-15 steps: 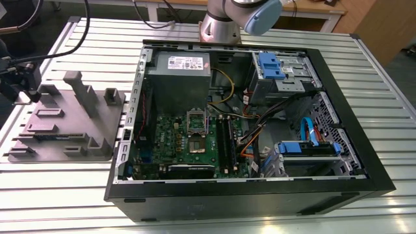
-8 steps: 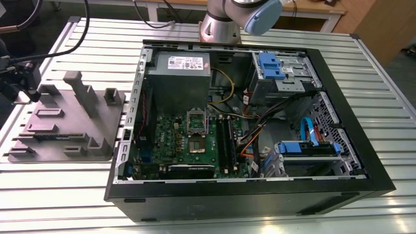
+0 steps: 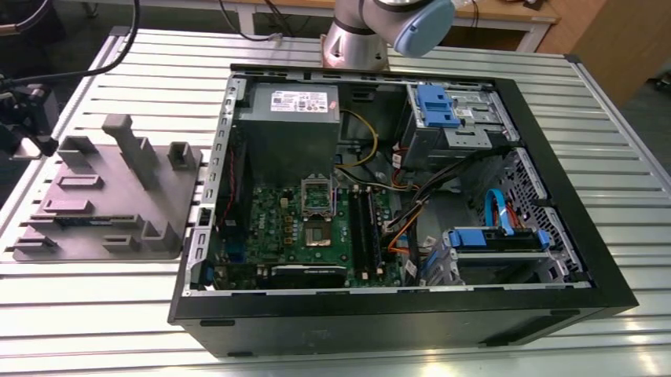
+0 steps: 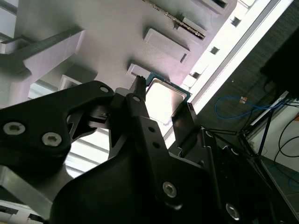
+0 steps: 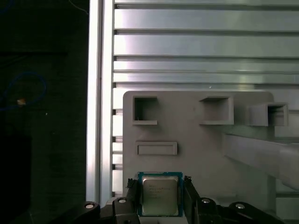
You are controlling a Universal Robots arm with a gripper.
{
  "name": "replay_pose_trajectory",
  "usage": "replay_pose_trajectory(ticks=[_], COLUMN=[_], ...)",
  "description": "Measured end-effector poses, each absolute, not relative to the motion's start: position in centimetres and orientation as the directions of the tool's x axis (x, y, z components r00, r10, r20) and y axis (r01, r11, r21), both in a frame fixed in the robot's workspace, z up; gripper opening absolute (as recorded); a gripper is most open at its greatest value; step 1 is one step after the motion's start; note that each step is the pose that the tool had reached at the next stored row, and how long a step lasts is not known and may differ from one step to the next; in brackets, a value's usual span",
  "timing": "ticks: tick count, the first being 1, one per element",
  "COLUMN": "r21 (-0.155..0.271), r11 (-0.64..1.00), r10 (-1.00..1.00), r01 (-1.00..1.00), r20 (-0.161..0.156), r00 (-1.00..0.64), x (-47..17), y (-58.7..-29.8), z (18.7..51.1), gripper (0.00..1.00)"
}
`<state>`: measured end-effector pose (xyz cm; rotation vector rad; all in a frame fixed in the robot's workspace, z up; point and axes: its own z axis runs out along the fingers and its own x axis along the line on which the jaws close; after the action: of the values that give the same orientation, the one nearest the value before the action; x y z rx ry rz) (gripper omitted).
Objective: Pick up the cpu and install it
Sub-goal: 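Pick up the cpu and move it towards the insertion slot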
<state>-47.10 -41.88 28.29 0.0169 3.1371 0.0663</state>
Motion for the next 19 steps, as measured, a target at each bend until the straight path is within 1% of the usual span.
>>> replay_pose_trajectory(ticks=[9, 19], r21=[0.042, 0.042], r11=[0.999, 0.999], r10=[0.011, 0.011], r01=[0.011, 0.011], r20=[-0.004, -0.003], r00=[-1.0, -1.0], x=[-47.1, -47.1], y=[-41.9, -41.9], z=[30.6, 31.1], gripper=[0.47, 0.47])
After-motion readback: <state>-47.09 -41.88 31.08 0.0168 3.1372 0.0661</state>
